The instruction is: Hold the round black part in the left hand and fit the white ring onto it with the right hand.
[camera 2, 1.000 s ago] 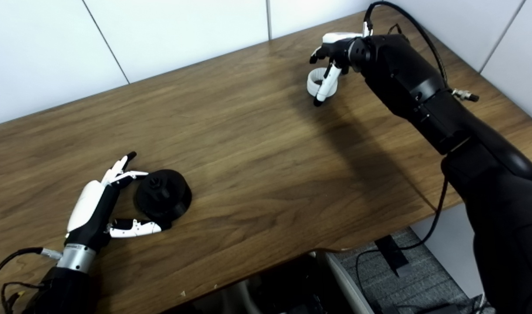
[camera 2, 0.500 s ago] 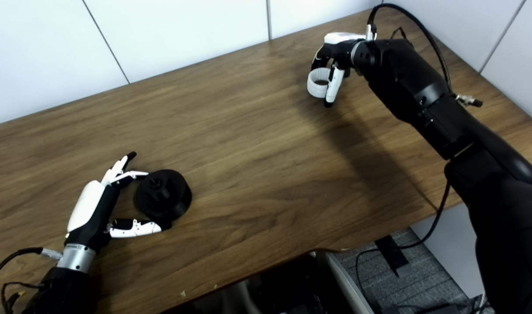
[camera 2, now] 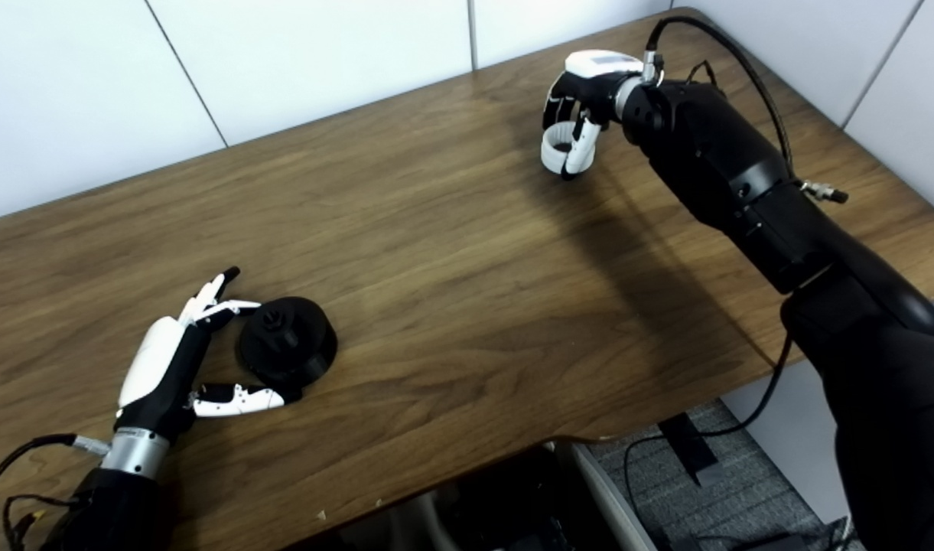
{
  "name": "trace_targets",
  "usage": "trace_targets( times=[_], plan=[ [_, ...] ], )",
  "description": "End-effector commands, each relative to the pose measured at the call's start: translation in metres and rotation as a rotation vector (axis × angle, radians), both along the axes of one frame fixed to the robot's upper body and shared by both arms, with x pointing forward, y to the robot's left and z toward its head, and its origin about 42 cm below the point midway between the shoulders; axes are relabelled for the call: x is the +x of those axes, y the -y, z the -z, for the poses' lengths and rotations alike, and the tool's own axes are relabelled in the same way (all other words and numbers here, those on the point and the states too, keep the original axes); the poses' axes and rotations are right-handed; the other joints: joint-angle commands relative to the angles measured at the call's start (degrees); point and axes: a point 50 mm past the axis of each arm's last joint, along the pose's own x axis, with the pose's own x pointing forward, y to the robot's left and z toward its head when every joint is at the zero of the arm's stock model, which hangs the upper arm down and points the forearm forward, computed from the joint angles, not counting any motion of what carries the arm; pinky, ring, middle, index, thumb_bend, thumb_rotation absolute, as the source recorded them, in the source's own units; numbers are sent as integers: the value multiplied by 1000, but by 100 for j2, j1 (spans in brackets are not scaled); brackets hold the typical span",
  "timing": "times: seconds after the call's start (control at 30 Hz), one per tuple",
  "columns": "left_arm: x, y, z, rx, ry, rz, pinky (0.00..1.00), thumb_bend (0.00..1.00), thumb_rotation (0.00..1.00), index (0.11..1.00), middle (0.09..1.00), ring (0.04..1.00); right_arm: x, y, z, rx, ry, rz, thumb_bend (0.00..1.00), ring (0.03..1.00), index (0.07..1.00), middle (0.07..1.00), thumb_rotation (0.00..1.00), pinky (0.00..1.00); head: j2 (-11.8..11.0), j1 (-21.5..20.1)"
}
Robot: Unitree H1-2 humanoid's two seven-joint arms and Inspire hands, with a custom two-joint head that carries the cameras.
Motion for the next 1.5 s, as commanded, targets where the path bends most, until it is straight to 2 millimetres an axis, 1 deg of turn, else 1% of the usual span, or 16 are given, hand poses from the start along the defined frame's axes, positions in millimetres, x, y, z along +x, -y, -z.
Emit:
trace_targets(
  times=[0.0,0.33,0.37,0.4,0.43,0.47,0.53,0.7,0.9,1.03,1.3,1.37,1.47],
  plan=[
    [-3,4,1,7,-4,16,1000,985,392,641,1000,1000,5,1,-23,-18,107,-11,770,625,664,688,55,518,4,-1],
    [-3,5,2,7,1,15,1000,976,380,640,1000,1000,6,-5,-14,-7,164,-28,752,577,630,639,1,480,15,16],
    [-3,5,2,8,2,14,1000,974,380,640,1000,1000,6,-5,-13,-8,171,-30,751,556,616,615,0,467,20,17],
    [-3,5,1,9,2,14,1000,974,379,640,1000,1000,6,-5,-13,-9,178,-32,667,550,572,606,44,464,20,17],
    [-3,5,1,7,2,14,1000,974,376,639,1000,1000,6,-5,-13,-9,186,-33,598,544,537,560,38,463,20,17],
    [-2,5,1,7,1,14,1000,974,374,639,1000,1000,6,-6,-13,-12,191,-32,557,537,516,514,15,460,20,17],
    [-2,6,1,6,-2,14,1000,975,375,640,1000,1000,6,-6,-14,-15,199,-33,536,530,508,487,3,456,20,17],
    [-2,6,0,7,0,13,1000,972,373,640,1000,1000,5,-5,-16,-17,209,-33,528,524,507,472,0,466,45,21],
    [-1,4,0,10,2,15,1000,973,372,640,1000,1000,5,-5,-17,-7,219,-33,528,504,504,474,0,443,51,38],
    [-1,4,-2,13,1,15,1000,974,380,640,1000,1000,4,-4,-19,-2,238,-32,528,514,508,469,0,470,56,42],
    [-1,5,-2,16,-5,14,1000,976,384,639,1000,1000,2,-5,-36,-18,293,-45,528,505,485,503,0,427,65,52],
    [-1,6,-1,14,-3,14,1000,976,378,638,1000,1000,2,-5,-41,-24,309,-51,528,510,485,504,0,432,63,51],
    [-1,6,0,11,5,17,1000,975,375,636,1000,1000,2,-5,-49,-30,326,-60,530,483,492,486,0,404,62,51]
  ],
)
